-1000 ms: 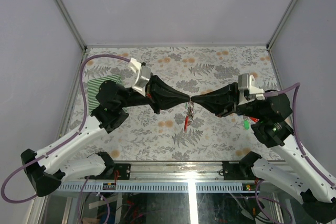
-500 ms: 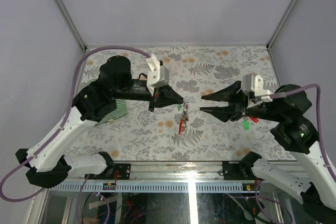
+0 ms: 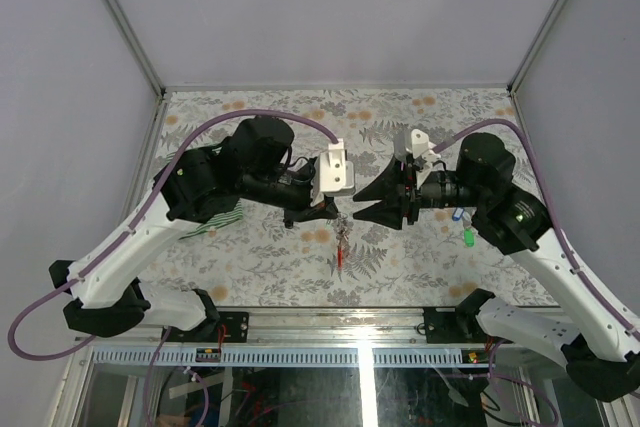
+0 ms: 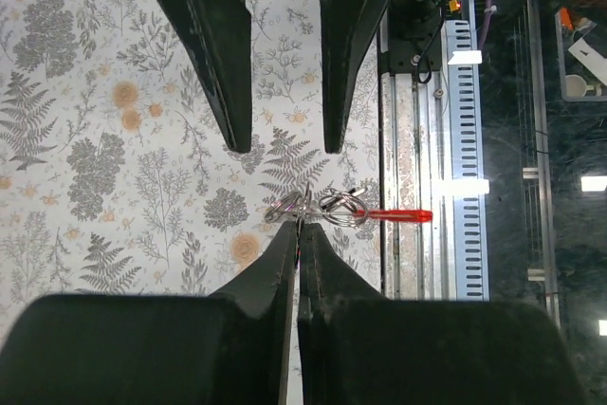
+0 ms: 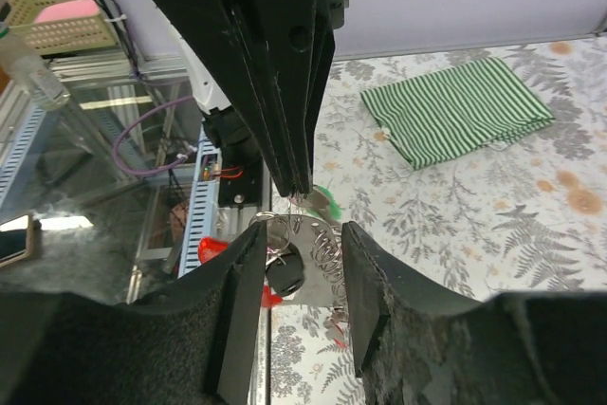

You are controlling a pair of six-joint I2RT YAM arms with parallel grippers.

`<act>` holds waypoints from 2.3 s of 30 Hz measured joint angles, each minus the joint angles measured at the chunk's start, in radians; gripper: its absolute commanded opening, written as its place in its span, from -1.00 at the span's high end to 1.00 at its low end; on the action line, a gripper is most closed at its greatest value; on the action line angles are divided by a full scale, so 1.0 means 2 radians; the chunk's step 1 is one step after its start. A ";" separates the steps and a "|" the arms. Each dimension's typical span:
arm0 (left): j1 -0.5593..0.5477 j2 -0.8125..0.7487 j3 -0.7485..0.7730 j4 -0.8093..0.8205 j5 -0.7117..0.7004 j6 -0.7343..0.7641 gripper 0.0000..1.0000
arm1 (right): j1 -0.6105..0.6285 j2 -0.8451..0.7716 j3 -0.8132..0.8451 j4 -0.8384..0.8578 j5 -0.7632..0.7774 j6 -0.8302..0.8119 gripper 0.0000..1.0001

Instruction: Put the keys on the keyring

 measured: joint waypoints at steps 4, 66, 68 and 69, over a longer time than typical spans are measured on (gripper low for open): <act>-0.004 -0.001 0.008 -0.010 -0.012 0.008 1.00 | 0.000 0.017 -0.002 0.019 -0.032 0.015 0.12; -0.016 0.009 0.008 -0.023 -0.043 0.025 1.00 | 0.040 0.057 -0.001 0.003 0.004 -0.006 0.41; -0.016 0.009 0.008 -0.023 -0.043 0.025 1.00 | 0.040 0.058 -0.001 0.003 0.004 -0.006 0.38; -0.016 0.009 0.008 -0.023 -0.043 0.025 1.00 | 0.040 0.059 -0.001 0.003 0.004 -0.006 0.38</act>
